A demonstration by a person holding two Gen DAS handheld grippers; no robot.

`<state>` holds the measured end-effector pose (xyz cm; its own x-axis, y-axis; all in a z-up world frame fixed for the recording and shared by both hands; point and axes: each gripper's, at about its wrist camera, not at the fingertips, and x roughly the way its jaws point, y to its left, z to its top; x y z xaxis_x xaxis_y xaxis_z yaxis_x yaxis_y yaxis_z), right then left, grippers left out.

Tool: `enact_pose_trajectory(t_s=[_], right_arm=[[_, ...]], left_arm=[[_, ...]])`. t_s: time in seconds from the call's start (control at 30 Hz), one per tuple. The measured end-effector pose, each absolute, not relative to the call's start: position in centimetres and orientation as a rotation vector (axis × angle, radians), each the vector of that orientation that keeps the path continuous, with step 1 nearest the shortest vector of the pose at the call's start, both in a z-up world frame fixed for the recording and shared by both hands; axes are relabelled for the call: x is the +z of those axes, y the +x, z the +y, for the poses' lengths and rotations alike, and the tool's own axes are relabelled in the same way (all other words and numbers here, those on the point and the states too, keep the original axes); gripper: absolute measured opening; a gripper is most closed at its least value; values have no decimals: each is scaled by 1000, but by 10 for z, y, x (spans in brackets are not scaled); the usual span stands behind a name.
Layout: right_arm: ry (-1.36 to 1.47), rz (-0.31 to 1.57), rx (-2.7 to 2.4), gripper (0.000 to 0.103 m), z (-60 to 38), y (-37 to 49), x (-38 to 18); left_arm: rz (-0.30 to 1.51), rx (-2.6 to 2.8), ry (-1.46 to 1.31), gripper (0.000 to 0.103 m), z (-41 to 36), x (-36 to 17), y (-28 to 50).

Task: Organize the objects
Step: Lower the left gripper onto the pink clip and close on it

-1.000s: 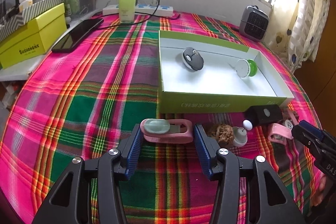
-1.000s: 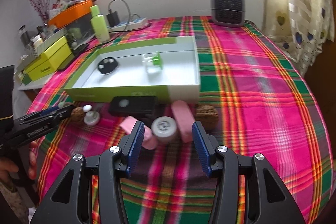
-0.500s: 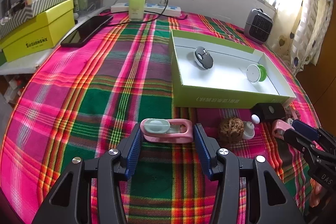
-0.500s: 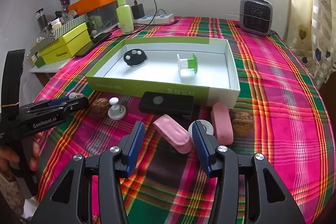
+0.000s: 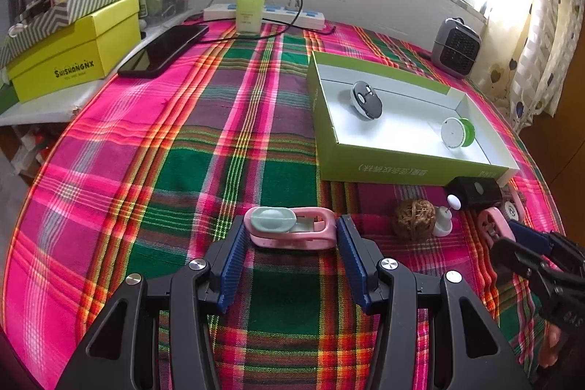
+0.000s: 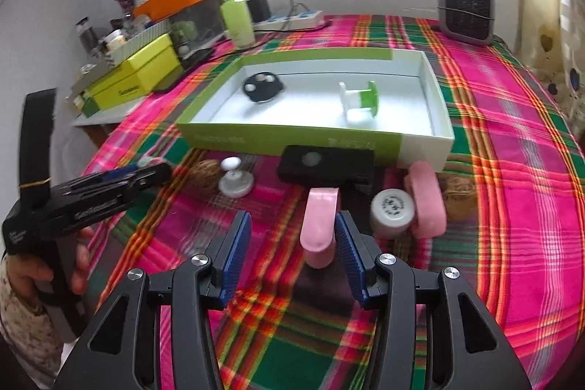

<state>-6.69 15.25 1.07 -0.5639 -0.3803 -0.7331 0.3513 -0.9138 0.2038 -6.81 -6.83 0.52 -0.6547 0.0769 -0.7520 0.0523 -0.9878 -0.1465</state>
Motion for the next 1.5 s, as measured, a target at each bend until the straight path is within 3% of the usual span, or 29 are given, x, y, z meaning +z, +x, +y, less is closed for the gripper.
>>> enact_pose_trajectory(t_s=[0.23, 0.4, 0.53, 0.9, 1.5], right_arm=[[1201, 29, -2500, 49, 148, -72, 5], [1206, 29, -2513, 48, 148, -73, 5], [1202, 41, -2518, 37, 148, -71, 4], [1205, 7, -2528, 20, 152, -71, 4], [1216, 26, -2456, 19, 143, -63, 2]], left_arm=[[-191, 2831, -1304, 48, -68, 6, -69], [-253, 2770, -1291, 48, -68, 8, -67], [-229, 2737, -1287, 48, -59, 7, -61], [-156, 2699, -1256, 48, -48, 9, -41], [-99, 2738, -1243, 48, -56, 12, -70]])
